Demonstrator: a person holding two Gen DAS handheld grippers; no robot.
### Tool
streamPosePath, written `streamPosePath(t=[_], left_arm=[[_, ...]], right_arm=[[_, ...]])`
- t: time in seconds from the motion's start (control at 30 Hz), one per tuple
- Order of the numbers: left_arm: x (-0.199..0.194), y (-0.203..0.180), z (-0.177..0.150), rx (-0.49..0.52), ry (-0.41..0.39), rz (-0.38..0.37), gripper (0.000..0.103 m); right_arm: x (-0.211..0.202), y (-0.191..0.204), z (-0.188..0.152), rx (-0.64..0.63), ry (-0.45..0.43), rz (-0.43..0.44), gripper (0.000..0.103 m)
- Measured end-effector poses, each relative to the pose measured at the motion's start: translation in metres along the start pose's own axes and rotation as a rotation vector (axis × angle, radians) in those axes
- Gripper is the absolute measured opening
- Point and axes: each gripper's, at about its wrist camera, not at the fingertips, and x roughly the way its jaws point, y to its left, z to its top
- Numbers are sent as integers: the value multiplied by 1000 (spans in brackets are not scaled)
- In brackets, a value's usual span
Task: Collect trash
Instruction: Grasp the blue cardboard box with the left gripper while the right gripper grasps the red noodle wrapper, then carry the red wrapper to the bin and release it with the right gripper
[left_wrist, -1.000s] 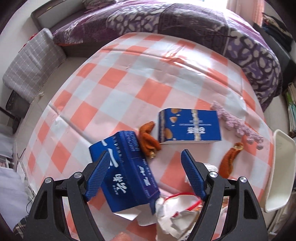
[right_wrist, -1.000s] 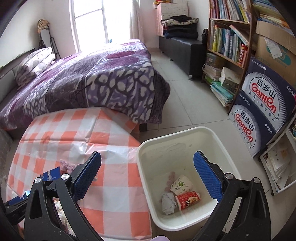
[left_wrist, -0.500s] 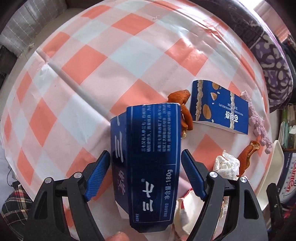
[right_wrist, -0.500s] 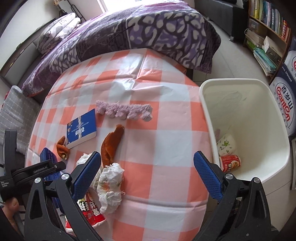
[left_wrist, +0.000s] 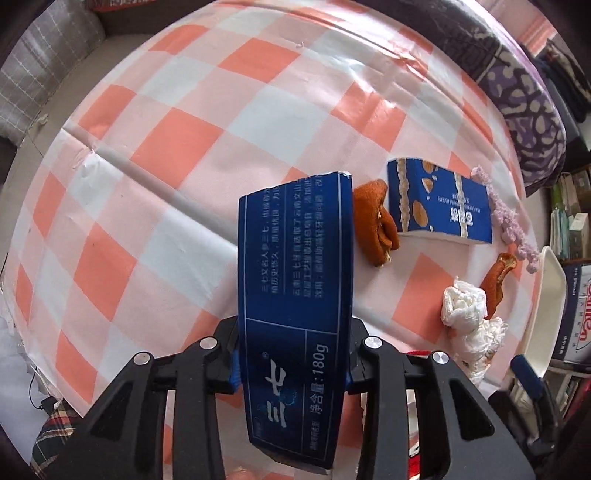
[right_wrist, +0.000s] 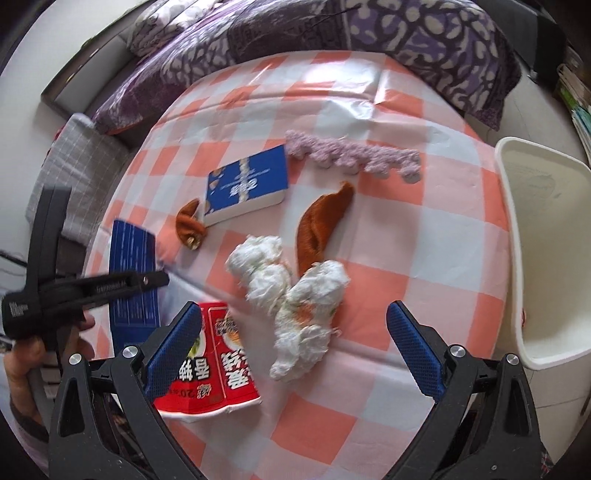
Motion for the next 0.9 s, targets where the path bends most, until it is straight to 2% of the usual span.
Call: streamPosePath(t=[0.1,0.2,0.3,0.4,0.5,0.53,0.57,0.63,0.77,0.9], left_arm=[[-14,7,7,-9,-44,-12,37],[-31,6,9,13,-121,26,37],[-43,3,12,41,-180,50,37],[-46,3,16,55,-196,55,37],[-43,1,18,60,-192,65,37],[-41,3,18,56,-186,61,37],[-40,5,19,51,-181,57,37],[-40,9,20,42,-179,45,37],[-42,11,21,30,-195,2,37],[-51,9,22,27,-247,-9,37]], right_arm=[[10,22,-9,-78,55,55,96],[21,41,-17,-121,104,104,96],[32,55,-23,-152,130,94,97],[38,68,-26,-195,132,92,96],[48,73,-30,-188,170,94,89],[51,74,-31,-194,175,81,80],[53,75,-32,-203,170,64,70],[51,77,-32,-217,147,58,59],[37,77,-24,-207,73,85,57],[10,78,-11,-203,-65,103,56]])
